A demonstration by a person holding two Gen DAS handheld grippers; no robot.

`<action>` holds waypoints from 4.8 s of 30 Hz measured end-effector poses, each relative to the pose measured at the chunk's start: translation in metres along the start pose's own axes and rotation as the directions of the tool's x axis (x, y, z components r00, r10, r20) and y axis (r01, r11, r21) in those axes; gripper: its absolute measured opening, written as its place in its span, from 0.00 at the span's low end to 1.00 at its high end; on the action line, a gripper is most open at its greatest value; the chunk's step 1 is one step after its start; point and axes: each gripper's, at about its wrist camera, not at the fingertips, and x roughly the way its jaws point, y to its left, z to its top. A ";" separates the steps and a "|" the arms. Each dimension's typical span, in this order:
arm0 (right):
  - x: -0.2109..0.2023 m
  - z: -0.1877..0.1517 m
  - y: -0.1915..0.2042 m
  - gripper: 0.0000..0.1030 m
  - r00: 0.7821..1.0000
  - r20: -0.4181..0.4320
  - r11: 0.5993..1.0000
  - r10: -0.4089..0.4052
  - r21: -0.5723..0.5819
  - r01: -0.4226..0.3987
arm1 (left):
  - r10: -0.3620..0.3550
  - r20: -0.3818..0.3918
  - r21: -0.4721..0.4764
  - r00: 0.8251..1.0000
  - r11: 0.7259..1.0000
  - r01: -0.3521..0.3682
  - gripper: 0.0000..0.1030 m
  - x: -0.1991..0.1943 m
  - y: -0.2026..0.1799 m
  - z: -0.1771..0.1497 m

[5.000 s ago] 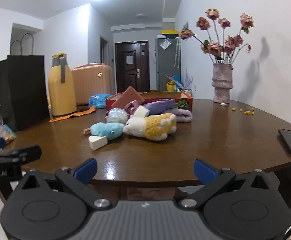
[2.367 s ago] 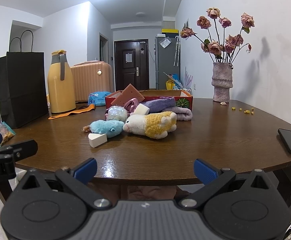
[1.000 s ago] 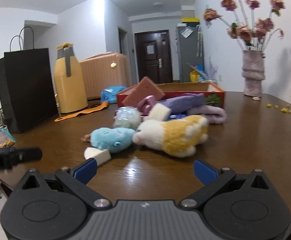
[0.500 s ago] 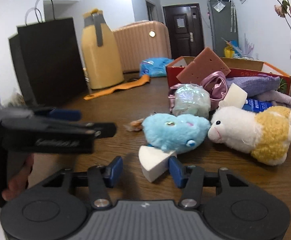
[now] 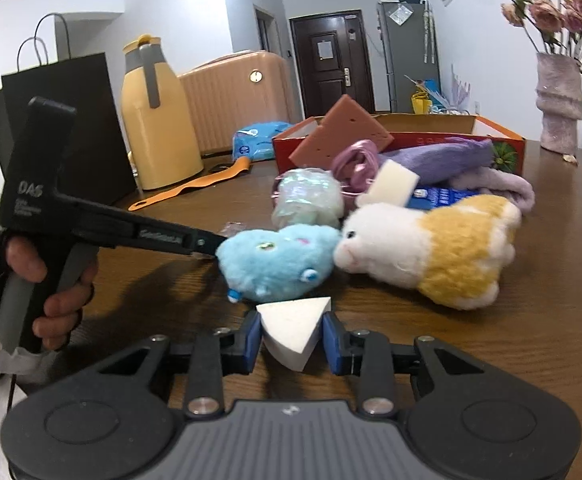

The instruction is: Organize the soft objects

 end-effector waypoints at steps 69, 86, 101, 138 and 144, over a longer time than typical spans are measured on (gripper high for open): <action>0.278 0.358 -0.214 0.59 0.926 -0.236 0.949 -0.294 -0.186 0.254 | 0.163 -0.178 -0.106 0.971 0.977 -0.183 0.63 0.213 0.046 0.303; 0.008 0.289 -0.154 0.80 0.989 0.082 0.987 -0.124 -0.094 0.131 | 0.206 0.300 -0.103 0.932 0.978 -0.183 0.99 -0.048 -0.020 0.191; -0.121 0.074 -0.071 0.94 0.920 0.352 0.975 -0.174 -0.066 0.210 | 0.278 0.452 -0.185 0.848 0.959 -0.216 1.00 -0.165 -0.080 -0.021; -0.049 0.014 -0.072 0.79 0.980 0.152 0.979 -0.127 0.179 0.099 | 0.159 0.290 -0.071 0.944 0.987 -0.145 1.00 -0.100 -0.105 -0.037; 0.001 0.038 -0.093 0.61 0.990 0.114 0.971 -0.083 0.233 0.055 | 0.116 0.272 -0.041 0.955 0.993 -0.110 1.00 -0.071 -0.113 -0.012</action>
